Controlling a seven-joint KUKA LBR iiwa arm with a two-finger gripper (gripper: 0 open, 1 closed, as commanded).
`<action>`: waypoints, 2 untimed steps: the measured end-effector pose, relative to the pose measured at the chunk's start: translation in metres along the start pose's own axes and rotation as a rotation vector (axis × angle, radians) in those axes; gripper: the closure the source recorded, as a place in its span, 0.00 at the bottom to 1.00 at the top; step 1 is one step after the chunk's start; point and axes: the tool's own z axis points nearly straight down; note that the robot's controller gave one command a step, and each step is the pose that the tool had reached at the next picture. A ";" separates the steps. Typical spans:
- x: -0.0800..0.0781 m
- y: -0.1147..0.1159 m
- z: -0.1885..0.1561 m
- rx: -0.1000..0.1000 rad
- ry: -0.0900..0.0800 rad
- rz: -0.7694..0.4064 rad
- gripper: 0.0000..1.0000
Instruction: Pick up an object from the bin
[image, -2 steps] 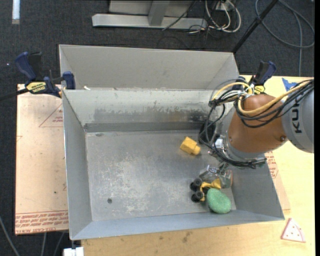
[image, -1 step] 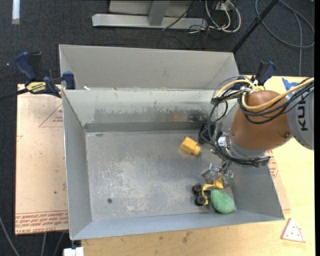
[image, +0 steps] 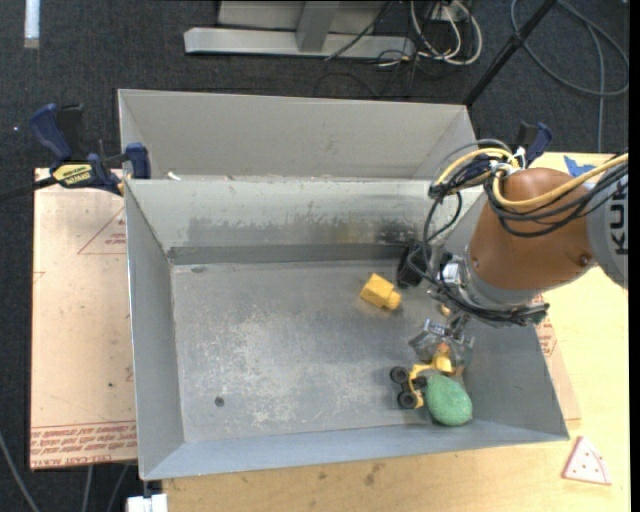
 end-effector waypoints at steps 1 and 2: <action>-0.001 -0.001 -0.021 0.004 -0.002 0.000 1.00; -0.001 -0.002 -0.037 0.008 -0.002 0.000 1.00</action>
Offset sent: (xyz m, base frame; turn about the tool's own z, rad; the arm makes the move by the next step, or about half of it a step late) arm 0.0002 0.0000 0.0134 0.0000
